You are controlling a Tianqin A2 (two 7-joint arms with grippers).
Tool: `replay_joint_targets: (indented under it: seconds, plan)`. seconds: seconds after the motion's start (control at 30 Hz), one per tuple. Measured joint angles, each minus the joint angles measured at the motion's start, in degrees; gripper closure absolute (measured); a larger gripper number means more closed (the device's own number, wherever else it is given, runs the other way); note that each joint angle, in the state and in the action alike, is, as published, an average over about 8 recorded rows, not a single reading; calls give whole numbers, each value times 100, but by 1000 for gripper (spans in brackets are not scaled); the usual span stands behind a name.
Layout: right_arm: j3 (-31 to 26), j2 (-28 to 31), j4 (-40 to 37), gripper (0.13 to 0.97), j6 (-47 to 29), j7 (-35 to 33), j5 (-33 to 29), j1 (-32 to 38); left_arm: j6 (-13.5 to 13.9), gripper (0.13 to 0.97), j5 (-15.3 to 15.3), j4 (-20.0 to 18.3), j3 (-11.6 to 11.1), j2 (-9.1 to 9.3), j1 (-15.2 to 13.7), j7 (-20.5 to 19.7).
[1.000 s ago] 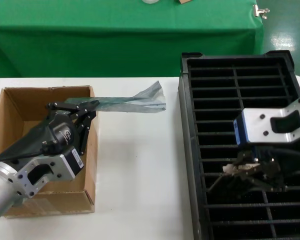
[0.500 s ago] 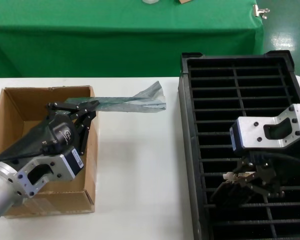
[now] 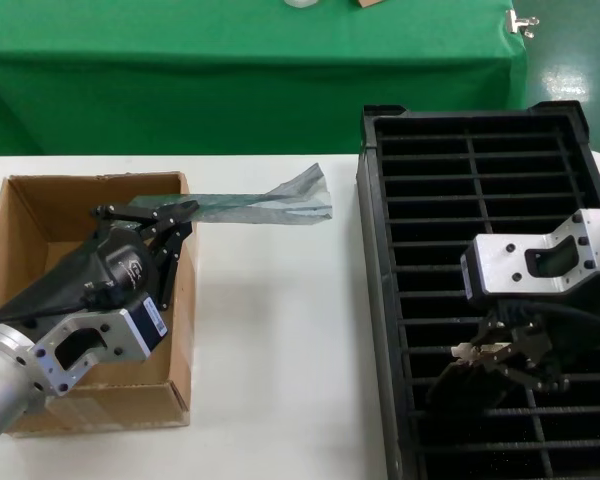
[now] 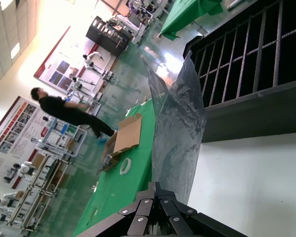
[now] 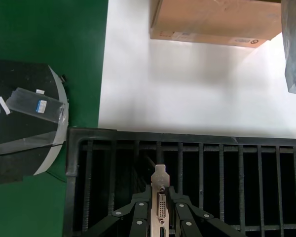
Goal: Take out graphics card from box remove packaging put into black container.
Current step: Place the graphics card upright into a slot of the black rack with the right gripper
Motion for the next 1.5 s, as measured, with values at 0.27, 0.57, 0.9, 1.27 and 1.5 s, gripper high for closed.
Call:
replay_joint_targets:
  seconds: [0.27,0.57,0.9,1.27,1.5]
  plan:
    - [0,-56,-69,906,0,-32,-63,-25,0,958,0,0,0,0,0,0]
    - [-1,-119,-92,906,0,8,-129,8,0,958,0,0,0,0,0,0]
    - [0,-126,-37,906,0,89,-156,-18,0,958,0,0,0,0,0,0]
    - [1,-74,25,906,0,129,-212,-112,0,958,0,0,0,0,0,0]
    - [-1,-59,8,906,0,109,-304,-124,0,958,0,0,0,0,0,0]
